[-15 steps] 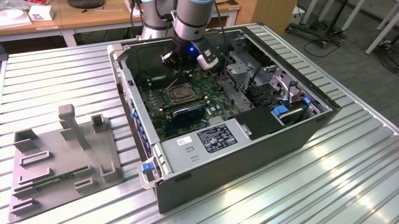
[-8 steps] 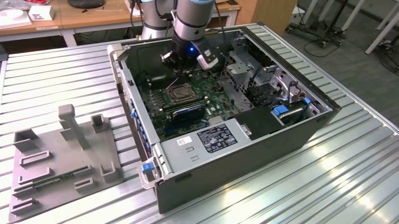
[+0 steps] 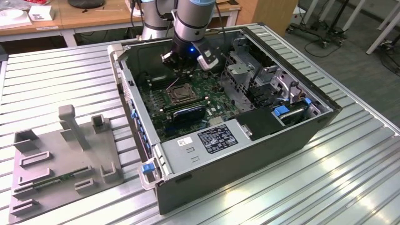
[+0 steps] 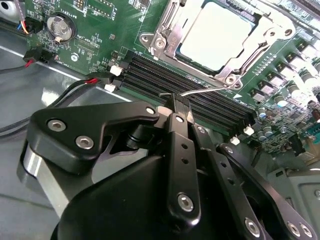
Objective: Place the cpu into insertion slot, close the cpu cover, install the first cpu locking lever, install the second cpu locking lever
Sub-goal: 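Install the first cpu locking lever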
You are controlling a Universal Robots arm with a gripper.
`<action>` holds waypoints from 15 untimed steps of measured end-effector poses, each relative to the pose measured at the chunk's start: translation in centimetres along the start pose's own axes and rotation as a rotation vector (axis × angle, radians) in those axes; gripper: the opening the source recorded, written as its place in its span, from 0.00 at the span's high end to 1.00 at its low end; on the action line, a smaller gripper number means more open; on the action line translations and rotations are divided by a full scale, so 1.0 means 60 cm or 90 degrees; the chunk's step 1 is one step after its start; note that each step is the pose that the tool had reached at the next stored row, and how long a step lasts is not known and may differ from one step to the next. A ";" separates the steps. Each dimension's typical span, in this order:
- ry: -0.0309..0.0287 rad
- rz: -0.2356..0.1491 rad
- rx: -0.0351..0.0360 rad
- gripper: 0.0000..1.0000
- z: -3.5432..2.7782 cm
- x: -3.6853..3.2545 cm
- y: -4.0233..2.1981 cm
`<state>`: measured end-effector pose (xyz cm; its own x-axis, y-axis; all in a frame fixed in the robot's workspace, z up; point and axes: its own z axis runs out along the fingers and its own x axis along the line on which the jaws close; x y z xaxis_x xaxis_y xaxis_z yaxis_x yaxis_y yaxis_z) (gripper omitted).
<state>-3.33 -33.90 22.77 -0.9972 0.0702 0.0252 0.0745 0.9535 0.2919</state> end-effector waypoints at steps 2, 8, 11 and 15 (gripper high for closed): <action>-0.0001 0.000 -0.0021 0.89 0.001 0.000 0.000; -0.0020 -0.001 -0.0024 0.89 0.004 0.005 -0.002; -0.0033 -0.001 -0.0025 0.89 0.007 0.006 -0.003; -0.0054 -0.002 -0.0044 0.89 0.013 0.006 -0.004</action>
<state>-3.69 -33.90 21.95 -0.9974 0.0701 0.0162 0.0717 0.9517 0.2986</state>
